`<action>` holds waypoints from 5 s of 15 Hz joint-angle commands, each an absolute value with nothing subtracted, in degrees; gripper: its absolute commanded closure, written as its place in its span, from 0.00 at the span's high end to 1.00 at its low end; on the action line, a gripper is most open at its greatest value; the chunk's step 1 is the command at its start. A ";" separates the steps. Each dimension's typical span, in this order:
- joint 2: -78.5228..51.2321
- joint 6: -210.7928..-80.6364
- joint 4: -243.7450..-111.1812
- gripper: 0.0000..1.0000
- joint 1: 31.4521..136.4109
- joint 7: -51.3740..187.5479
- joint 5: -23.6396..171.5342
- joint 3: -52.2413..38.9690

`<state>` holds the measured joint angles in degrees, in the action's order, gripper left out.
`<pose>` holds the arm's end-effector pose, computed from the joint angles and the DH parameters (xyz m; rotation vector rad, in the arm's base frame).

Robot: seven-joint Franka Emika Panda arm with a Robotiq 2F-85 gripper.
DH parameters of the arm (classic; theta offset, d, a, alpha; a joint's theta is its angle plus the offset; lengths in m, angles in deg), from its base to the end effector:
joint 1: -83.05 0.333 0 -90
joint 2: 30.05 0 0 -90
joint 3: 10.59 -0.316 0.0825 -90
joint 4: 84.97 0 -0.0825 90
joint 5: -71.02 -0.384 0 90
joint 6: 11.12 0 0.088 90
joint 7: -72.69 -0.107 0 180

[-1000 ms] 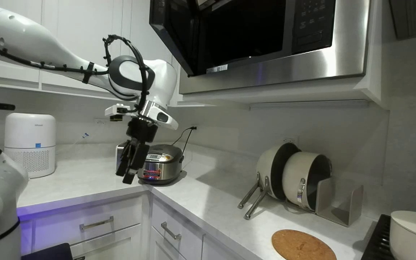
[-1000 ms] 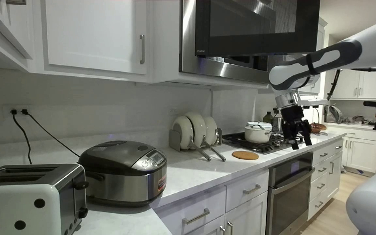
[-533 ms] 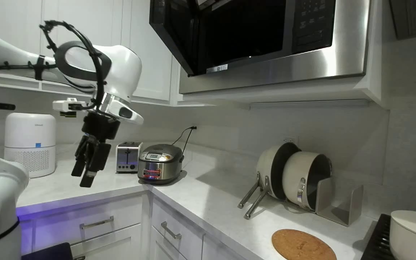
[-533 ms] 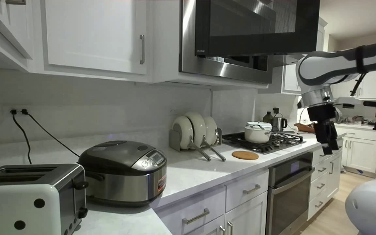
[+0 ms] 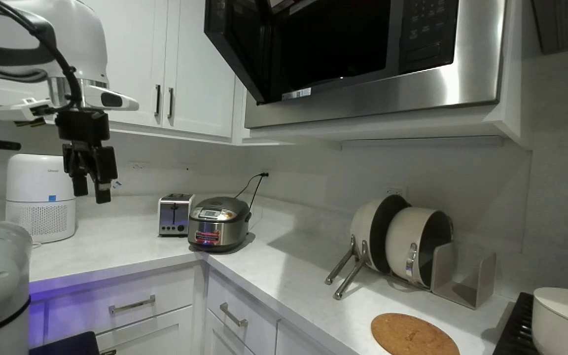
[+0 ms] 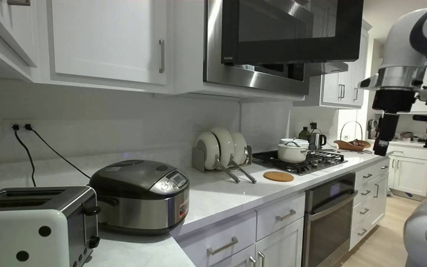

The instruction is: Close the door of the microwave

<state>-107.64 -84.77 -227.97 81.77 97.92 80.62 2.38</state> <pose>0.1209 -0.0934 0.6122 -3.0717 -0.4570 -0.2215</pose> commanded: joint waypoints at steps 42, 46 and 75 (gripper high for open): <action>-88.67 -132.51 -197.27 0.00 65.02 46.06 78.69 -25.77; -87.21 -134.65 -197.65 0.00 61.64 43.54 81.24 -25.72; -71.26 -143.39 -192.98 0.00 58.94 46.46 88.23 -12.49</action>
